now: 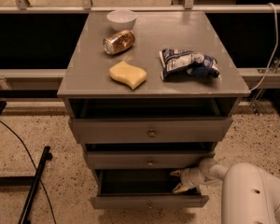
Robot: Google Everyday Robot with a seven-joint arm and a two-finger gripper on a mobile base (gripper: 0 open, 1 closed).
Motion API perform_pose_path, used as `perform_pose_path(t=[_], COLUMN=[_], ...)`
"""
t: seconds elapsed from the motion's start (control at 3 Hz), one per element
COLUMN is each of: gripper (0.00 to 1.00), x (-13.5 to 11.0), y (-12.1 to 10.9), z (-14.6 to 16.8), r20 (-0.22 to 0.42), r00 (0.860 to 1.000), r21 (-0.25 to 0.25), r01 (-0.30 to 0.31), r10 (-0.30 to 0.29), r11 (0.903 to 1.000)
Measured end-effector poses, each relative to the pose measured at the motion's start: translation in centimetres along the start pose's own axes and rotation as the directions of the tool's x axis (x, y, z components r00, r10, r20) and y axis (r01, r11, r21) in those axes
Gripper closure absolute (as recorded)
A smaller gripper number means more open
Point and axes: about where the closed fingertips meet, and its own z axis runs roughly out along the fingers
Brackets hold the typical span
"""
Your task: Open bottom drawer
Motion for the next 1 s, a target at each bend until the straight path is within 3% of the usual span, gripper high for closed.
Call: perform_pose_path(t=[0.33,1.0], gripper=[0.14,0.60], x=[0.00,0.00], y=[0.00,0.00], z=[0.00,0.00], r20=[0.000,0.000], r00=[1.000,1.000], r21=[0.000,0.000], r01=[0.000,0.000], r10=[0.000,0.000], r11=[1.0000,1.0000])
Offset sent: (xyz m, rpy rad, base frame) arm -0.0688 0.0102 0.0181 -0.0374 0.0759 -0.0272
